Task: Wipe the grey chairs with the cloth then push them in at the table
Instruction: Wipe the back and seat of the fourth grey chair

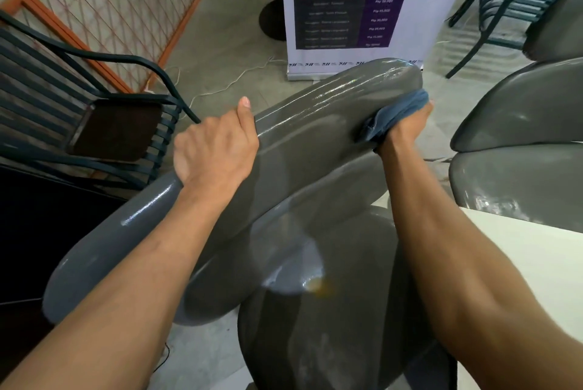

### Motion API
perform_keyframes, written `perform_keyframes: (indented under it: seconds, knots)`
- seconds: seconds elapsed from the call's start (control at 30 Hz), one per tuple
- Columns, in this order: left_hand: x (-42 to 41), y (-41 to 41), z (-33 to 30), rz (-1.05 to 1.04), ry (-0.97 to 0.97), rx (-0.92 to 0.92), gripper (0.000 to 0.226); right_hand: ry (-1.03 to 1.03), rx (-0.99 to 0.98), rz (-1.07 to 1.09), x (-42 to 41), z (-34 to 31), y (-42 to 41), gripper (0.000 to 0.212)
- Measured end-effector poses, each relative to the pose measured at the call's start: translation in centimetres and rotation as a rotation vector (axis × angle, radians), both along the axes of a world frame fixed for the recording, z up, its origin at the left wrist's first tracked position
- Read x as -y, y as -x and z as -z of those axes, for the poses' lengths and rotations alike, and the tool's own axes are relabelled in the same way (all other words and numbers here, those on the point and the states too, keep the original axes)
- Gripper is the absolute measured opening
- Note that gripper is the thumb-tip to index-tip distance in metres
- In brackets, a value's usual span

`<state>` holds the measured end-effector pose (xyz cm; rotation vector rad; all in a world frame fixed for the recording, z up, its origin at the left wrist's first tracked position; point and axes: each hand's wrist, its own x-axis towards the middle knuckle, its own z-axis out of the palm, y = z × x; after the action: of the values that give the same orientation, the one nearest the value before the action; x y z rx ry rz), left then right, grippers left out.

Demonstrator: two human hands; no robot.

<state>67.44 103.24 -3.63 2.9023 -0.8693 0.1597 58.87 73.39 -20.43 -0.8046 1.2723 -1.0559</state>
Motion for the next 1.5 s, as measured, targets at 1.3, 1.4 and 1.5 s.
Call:
perform_keyframes:
  seconds: [1.3, 1.4, 1.5]
  knots:
    - [-0.3, 0.0, 0.3, 0.044, 0.014, 0.005, 0.075, 0.226, -0.198, -0.086, -20.8, -7.6, -3.1, 0.058]
    - [-0.4, 0.0, 0.4, 0.046, 0.021, 0.012, 0.073, 0.092, -0.145, -0.164, -24.8, -4.7, -2.5, 0.057]
    - [-0.5, -0.1, 0.5, 0.054, 0.025, 0.013, 0.073, -0.105, -0.08, -0.194, -27.9, -3.1, -1.9, 0.058]
